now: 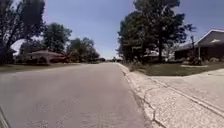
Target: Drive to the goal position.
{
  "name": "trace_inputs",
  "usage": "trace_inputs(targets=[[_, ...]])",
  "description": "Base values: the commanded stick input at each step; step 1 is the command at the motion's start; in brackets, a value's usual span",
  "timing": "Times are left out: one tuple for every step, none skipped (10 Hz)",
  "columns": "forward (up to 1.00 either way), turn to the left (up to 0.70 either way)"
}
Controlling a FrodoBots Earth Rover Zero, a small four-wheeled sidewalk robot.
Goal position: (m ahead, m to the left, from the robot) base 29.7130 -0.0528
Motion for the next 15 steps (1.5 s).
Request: trace_inputs(targets=[[0.7, 0.0], [0.7, 0.0], [0.7, 0.0], [0.7, 0.0], [0.7, 0.0], [0.7, 0.0], [0.7, 0.0], [0.7, 0.0], [0.7, 0.0], [0.7, 0.0], [0.7, 0.0], [0.7, 0.0], [0.7, 0.0], [0.7, 0.0], [0.7, 0.0]])
